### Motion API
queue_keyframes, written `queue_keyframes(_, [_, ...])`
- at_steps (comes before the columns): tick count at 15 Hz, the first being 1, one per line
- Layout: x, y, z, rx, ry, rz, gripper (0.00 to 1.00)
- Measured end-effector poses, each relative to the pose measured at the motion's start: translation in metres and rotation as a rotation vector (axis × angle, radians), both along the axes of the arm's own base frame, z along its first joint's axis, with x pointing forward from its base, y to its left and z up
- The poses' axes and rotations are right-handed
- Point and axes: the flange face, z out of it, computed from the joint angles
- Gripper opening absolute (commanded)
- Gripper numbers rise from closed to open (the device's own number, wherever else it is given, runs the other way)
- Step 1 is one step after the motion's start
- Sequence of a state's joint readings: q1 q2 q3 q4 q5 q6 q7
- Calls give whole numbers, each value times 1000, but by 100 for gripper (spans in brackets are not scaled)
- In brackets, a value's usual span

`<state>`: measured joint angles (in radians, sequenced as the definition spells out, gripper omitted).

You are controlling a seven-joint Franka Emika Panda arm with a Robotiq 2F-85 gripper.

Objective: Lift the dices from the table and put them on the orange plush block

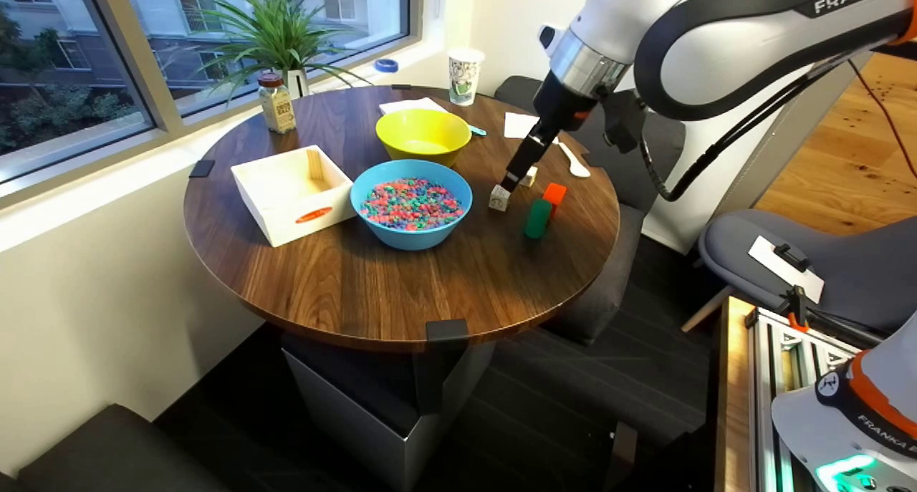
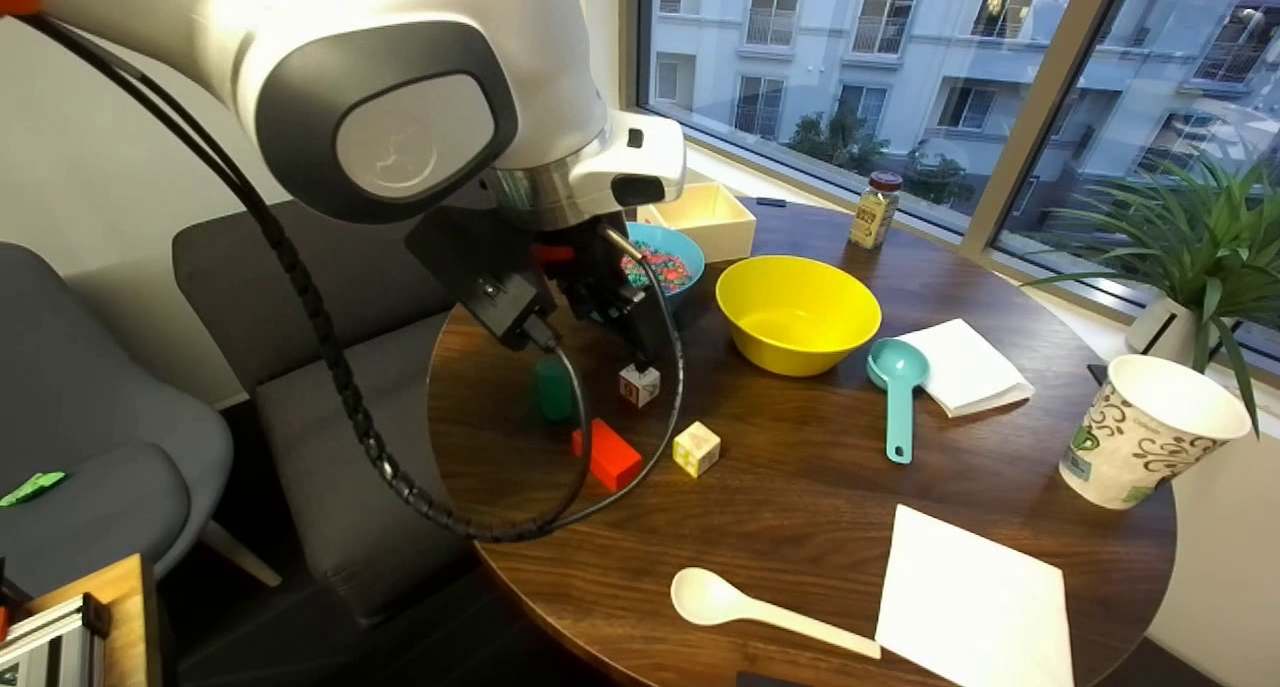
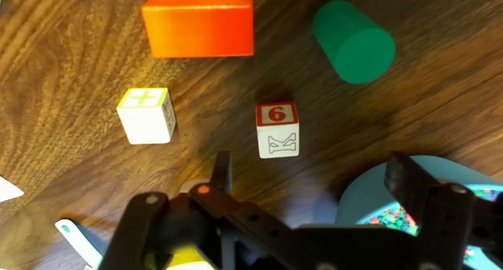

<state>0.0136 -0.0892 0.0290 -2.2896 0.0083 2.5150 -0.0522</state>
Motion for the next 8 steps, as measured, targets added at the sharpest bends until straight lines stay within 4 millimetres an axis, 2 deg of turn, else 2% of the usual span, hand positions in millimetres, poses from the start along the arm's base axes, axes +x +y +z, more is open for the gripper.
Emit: queue_keyframes(8, [7, -1, -25, 4, 13, 50, 100])
